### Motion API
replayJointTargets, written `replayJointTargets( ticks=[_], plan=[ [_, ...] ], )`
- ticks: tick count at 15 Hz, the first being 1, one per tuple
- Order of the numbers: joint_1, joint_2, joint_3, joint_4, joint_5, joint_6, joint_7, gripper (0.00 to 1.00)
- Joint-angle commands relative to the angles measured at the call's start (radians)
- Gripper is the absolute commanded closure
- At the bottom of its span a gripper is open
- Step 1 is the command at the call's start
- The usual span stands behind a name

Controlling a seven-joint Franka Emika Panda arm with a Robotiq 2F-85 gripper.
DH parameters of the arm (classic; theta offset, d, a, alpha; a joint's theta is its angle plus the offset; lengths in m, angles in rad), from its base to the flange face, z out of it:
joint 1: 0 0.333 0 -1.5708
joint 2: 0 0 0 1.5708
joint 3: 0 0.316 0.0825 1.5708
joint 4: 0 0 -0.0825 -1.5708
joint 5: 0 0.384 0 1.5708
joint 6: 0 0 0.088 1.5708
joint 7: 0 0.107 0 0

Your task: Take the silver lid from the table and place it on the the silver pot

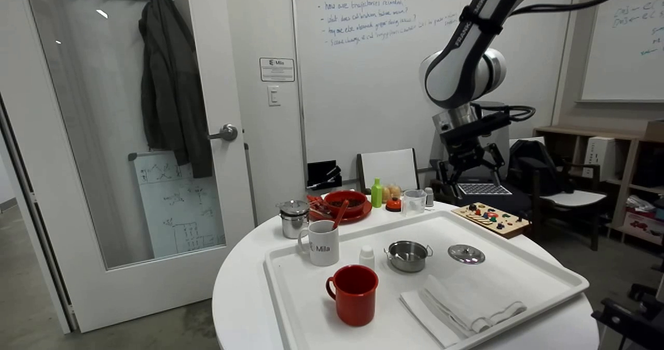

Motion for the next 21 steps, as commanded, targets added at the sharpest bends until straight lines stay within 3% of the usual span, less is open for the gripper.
replayJointTargets(
  ticks=[1,6,7,11,13,17,21],
  plan=[
    [0.010,0.152,-0.039,0.149,0.056,-0.087,-0.057,0.00],
    [-0.005,0.281,-0.052,0.273,0.119,-0.194,-0.109,0.00],
    [0.021,0.226,-0.072,0.188,0.094,-0.126,-0.079,0.00],
    [0.017,0.273,-0.073,0.243,0.112,-0.161,-0.093,0.00],
    [0.046,0.253,-0.100,0.197,0.079,-0.097,-0.053,0.00],
    [0.117,0.317,-0.168,0.214,0.041,-0.018,0.104,0.00],
    [0.121,0.356,-0.154,0.203,0.066,0.114,0.127,0.00]
  ],
)
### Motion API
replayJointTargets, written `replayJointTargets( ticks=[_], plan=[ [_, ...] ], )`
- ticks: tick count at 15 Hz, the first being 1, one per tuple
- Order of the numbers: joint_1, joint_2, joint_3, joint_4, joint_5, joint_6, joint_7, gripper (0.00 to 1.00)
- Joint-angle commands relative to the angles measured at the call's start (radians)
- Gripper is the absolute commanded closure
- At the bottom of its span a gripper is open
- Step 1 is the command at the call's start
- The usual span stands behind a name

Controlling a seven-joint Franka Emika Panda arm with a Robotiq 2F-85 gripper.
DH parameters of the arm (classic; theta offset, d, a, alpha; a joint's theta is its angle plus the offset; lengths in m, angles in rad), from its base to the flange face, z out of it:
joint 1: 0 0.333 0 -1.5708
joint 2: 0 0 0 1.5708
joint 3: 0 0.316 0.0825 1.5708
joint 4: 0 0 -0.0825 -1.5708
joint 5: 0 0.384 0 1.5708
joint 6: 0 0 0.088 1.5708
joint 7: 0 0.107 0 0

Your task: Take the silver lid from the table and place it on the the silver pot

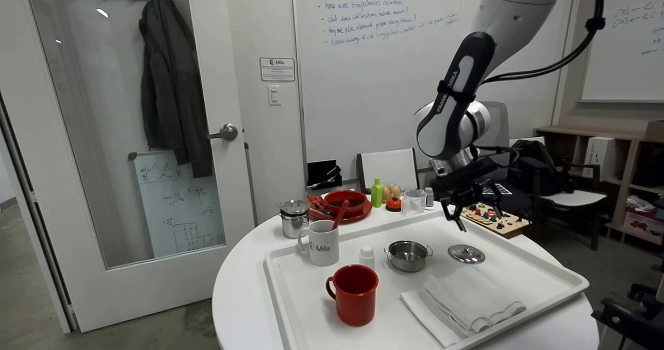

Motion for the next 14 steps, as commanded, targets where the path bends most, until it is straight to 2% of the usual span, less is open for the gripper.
replayJointTargets(
  ticks=[1,4,9,10,11,12,13,14],
  plan=[
    [0.010,0.041,0.000,-0.011,0.009,0.135,0.015,0.00],
    [-0.041,0.090,0.032,0.017,0.041,0.230,-0.087,0.00],
    [-0.164,0.146,0.107,0.072,0.148,0.245,-0.346,0.00],
    [-0.179,0.149,0.116,0.078,0.169,0.240,-0.390,0.24],
    [-0.193,0.153,0.125,0.084,0.184,0.235,-0.427,0.26],
    [-0.205,0.154,0.134,0.089,0.199,0.230,-0.459,0.33],
    [-0.213,0.153,0.141,0.091,0.209,0.229,-0.485,0.34],
    [-0.220,0.149,0.149,0.090,0.223,0.224,-0.507,0.18]
  ],
)
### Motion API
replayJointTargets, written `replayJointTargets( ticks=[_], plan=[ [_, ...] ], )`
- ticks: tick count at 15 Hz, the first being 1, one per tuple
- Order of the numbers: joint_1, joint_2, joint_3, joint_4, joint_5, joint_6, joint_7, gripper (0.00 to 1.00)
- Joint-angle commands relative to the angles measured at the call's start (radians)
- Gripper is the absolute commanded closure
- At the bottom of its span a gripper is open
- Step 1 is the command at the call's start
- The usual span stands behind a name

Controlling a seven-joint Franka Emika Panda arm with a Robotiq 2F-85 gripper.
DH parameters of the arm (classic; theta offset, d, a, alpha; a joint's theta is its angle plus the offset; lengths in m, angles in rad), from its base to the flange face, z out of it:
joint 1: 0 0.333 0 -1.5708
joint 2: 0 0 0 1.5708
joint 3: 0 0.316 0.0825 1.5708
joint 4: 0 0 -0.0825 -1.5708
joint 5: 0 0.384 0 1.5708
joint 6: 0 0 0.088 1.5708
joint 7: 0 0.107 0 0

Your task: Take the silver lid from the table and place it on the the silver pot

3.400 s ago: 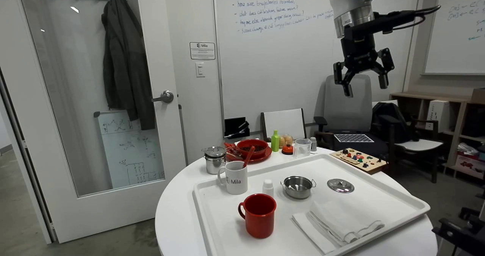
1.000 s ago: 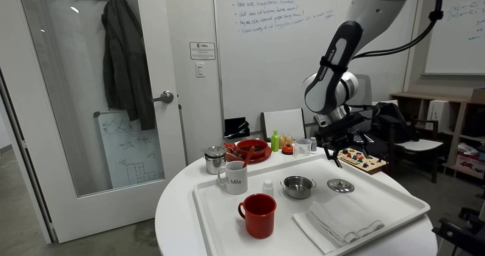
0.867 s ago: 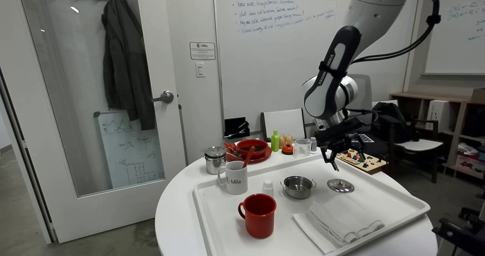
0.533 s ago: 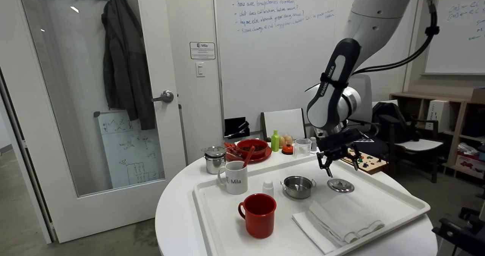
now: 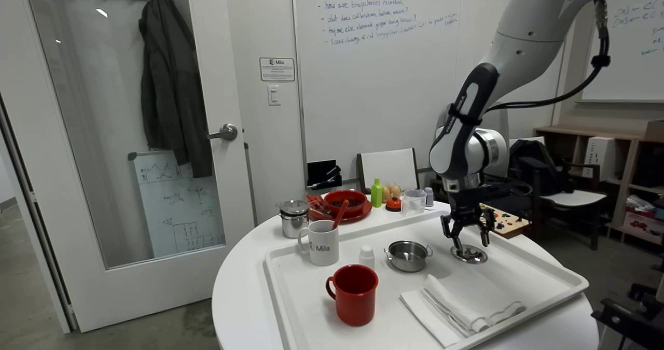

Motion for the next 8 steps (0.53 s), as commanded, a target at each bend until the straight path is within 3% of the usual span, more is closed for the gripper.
replayJointTargets(
  ticks=[1,2,6,8],
  plan=[
    [-0.034,0.014,0.037,0.034,0.067,-0.017,-0.108,0.37],
    [-0.039,0.009,0.044,0.033,0.077,-0.021,-0.123,0.57],
    [-0.055,0.001,0.068,0.036,0.118,-0.044,-0.172,0.87],
    [-0.058,-0.005,0.072,0.037,0.128,-0.055,-0.187,0.93]
  ],
)
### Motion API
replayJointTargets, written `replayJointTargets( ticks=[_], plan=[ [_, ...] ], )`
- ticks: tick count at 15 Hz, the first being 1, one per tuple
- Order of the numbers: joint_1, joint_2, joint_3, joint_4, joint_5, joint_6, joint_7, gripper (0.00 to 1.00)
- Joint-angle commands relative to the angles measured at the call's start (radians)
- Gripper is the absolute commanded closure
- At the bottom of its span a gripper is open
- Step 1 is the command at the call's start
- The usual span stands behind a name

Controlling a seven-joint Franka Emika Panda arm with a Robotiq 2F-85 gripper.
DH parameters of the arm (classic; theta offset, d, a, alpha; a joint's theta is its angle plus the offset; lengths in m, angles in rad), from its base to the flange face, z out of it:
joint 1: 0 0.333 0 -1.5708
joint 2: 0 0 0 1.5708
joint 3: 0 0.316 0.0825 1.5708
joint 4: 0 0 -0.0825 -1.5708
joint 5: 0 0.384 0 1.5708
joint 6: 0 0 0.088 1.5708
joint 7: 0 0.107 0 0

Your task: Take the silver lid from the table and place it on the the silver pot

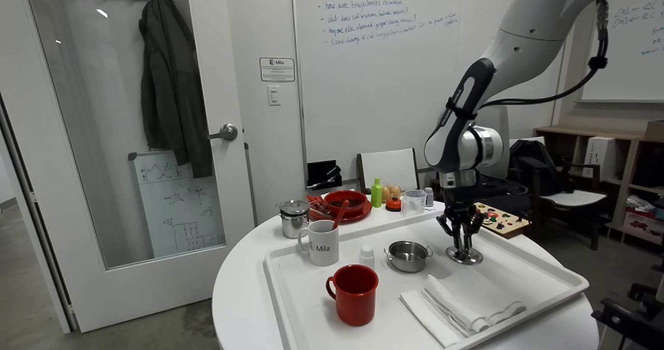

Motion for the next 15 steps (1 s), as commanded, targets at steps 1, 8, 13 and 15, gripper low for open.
replayJointTargets(
  ticks=[1,8,13,15],
  plan=[
    [-0.018,-0.004,0.019,0.016,0.046,-0.041,-0.056,0.91],
    [0.035,-0.084,-0.017,-0.055,0.037,-0.057,-0.007,0.88],
    [0.083,-0.188,-0.037,-0.122,0.028,-0.056,0.035,0.88],
    [0.108,-0.227,-0.040,-0.142,0.021,-0.064,0.051,0.88]
  ],
)
